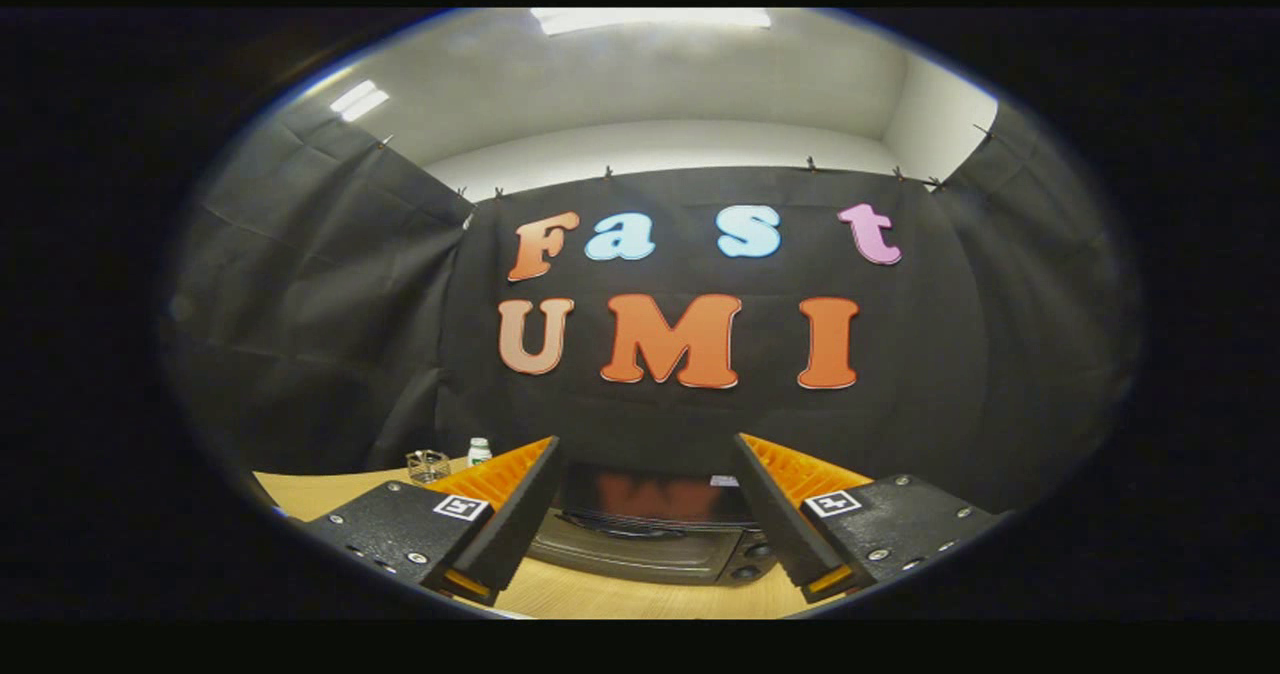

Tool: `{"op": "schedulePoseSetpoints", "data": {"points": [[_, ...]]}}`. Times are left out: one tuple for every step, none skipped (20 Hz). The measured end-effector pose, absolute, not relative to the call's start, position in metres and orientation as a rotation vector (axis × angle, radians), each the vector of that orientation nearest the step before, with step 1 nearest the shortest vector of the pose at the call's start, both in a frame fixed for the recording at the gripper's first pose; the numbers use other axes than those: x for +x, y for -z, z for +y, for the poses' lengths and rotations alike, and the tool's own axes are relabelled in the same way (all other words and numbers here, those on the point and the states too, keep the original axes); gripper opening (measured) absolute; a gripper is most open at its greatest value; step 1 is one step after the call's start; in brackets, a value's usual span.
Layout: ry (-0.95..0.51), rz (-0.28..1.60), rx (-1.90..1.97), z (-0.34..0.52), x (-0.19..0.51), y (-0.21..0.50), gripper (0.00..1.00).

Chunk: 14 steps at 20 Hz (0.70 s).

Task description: Open the toaster oven, put the food inside, and close the toaster oven door.

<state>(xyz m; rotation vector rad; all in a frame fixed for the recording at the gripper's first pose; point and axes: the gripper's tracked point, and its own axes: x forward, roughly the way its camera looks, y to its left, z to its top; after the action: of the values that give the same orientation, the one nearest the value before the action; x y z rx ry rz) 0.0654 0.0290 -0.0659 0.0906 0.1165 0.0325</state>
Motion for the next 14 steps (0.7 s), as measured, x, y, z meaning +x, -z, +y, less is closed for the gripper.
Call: {"op": "schedulePoseSetpoints", "data": {"points": [[-0.044,0.142,0.109,0.032,0.072,0.077,0.99],[-0.054,0.161,0.125,0.036,0.077,0.085,0.99],[-0.057,0.176,0.132,0.036,0.082,0.093,0.99],[-0.050,0.189,0.132,0.035,0.087,0.101,0.99],[-0.040,0.210,0.127,0.034,0.091,0.112,0.99],[-0.031,0.232,0.121,0.035,0.095,0.122,0.99],[-0.026,0.244,0.113,0.037,0.099,0.129,0.99],[-0.023,0.249,0.104,0.040,0.105,0.134,0.99],[-0.018,0.254,0.101,0.042,0.111,0.139,0.99],[-0.015,0.263,0.106,0.043,0.115,0.147,0.99],[-0.020,0.269,0.109,0.048,0.120,0.154,0.99],[-0.018,0.274,0.103,0.049,0.126,0.161,0.99],[-0.012,0.288,0.094,0.048,0.131,0.173,0.99],[-0.005,0.317,0.086,0.048,0.136,0.189,0.99]]}}
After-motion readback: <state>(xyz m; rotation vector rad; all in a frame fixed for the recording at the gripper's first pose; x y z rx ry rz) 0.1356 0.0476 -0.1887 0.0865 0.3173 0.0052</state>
